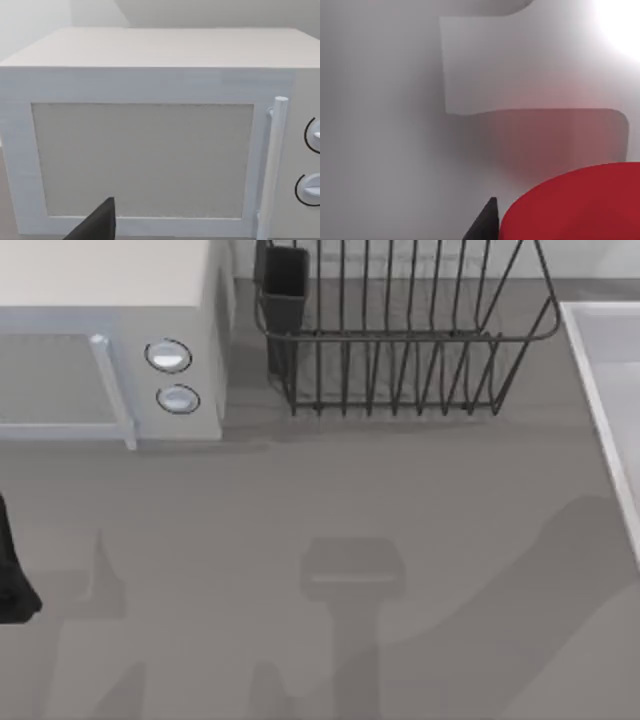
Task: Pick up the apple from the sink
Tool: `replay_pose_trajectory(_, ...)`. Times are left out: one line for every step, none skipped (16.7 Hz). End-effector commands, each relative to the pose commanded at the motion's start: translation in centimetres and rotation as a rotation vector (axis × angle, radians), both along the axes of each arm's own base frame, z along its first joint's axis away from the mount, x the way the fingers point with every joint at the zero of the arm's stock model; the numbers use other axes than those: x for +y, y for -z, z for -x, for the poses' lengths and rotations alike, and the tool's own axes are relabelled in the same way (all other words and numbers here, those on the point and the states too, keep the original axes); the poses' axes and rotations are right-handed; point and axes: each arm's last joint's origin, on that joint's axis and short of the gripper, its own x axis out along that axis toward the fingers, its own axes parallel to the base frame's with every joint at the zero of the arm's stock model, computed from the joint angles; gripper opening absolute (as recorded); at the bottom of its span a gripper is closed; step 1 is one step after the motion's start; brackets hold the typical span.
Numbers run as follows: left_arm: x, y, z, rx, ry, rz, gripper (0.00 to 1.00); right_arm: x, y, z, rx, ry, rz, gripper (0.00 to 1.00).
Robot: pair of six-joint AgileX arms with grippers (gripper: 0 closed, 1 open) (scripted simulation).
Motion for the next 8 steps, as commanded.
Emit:
replay_pose_trajectory(0.0, 0.0, 0.0, 0.0, 0.0, 0.0, 1.0, -0.1, -1.1, -0.4, -0.001, 0.0, 0.0, 0.0)
replay_pose_trajectory(0.0, 0.0, 0.0, 0.0, 0.0, 0.0, 1.0, -0.3, -2.4, -0.9, 0.001, 0.0, 0.0, 0.0)
replay_pose_trajectory(0.0, 0.0, 0.0, 0.0, 0.0, 0.0, 1.0, -0.4, -3.9, -1.3, 0.006, 0.0, -0.002, 0.0)
replay_pose_trajectory(0.0, 0.0, 0.0, 0.0, 0.0, 0.0, 1.0, -0.5, -5.7, -1.5, 0.014, 0.0, -0.004, 0.0)
replay_pose_trajectory(0.0, 0.0, 0.0, 0.0, 0.0, 0.0, 1.0, -0.5, -7.6, -1.7, 0.023, 0.0, -0.006, 0.0)
replay_pose_trajectory(0.0, 0.0, 0.0, 0.0, 0.0, 0.0, 1.0, -0.6, -9.6, -1.7, 0.031, 0.0, -0.008, 0.0)
replay_pose_trajectory(0.0, 0.0, 0.0, 0.0, 0.0, 0.0, 1.0, -0.5, -11.7, -1.6, 0.039, 0.0, -0.01, 0.0)
replay_pose_trajectory(0.0, 0.0, 0.0, 0.0, 0.0, 0.0, 1.0, -0.4, -13.8, -1.4, 0.044, 0.001, -0.012, 0.0)
